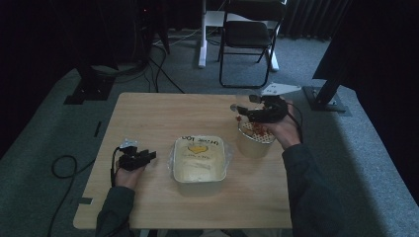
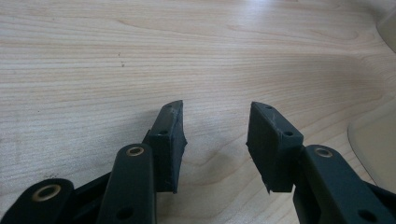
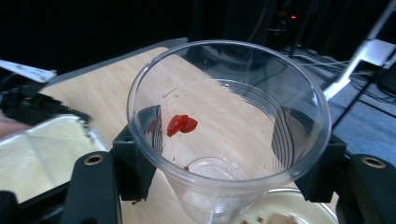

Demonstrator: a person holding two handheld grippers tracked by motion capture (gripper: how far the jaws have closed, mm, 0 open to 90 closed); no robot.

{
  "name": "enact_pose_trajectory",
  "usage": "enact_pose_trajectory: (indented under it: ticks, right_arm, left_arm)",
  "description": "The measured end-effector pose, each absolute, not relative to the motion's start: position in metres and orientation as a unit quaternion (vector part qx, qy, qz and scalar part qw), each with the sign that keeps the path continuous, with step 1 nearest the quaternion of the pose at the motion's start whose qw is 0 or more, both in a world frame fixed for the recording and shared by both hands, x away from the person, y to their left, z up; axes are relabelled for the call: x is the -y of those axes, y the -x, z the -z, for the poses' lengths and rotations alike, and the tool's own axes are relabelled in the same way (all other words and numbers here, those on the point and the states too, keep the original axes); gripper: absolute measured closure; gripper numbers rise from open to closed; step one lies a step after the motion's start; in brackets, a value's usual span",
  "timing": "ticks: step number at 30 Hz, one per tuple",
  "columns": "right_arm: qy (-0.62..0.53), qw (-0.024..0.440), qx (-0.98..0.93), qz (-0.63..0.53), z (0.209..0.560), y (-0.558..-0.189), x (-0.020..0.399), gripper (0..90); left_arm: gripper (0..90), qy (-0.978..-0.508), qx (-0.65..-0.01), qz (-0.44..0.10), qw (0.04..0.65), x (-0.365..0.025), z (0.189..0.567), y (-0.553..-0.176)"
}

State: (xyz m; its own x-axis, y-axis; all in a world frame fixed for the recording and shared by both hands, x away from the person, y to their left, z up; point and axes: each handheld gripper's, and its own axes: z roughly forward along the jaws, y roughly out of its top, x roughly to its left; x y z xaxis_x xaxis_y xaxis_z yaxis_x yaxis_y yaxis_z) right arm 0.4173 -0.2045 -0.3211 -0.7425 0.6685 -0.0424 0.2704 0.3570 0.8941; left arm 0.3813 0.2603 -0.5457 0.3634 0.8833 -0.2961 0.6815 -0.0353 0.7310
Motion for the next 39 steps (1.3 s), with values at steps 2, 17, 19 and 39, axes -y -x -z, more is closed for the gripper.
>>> enact_pose_trajectory:
  ticks: [2,17,19,39]
  right_arm:
    - [-0.287,0.205,-0.802,-0.481,0.320,-0.416,0.200,33.0]
    - [-0.229,0.156,-0.825,-0.492,0.314,-0.398,0.170,32.0]
    - [-0.223,0.150,-0.826,-0.495,0.312,-0.395,0.166,31.8]
    - [-0.172,0.086,-0.844,-0.501,0.310,-0.375,0.141,30.6]
  left_arm:
    - [56.5,-0.710,-0.551,-0.121,0.422,-0.260,0.546,-0.381]
    - [56.5,-0.710,-0.551,-0.120,0.422,-0.260,0.546,-0.381]
    - [56.5,-0.709,-0.552,-0.119,0.422,-0.260,0.546,-0.381]
    - [56.5,-0.709,-0.552,-0.118,0.423,-0.260,0.546,-0.381]
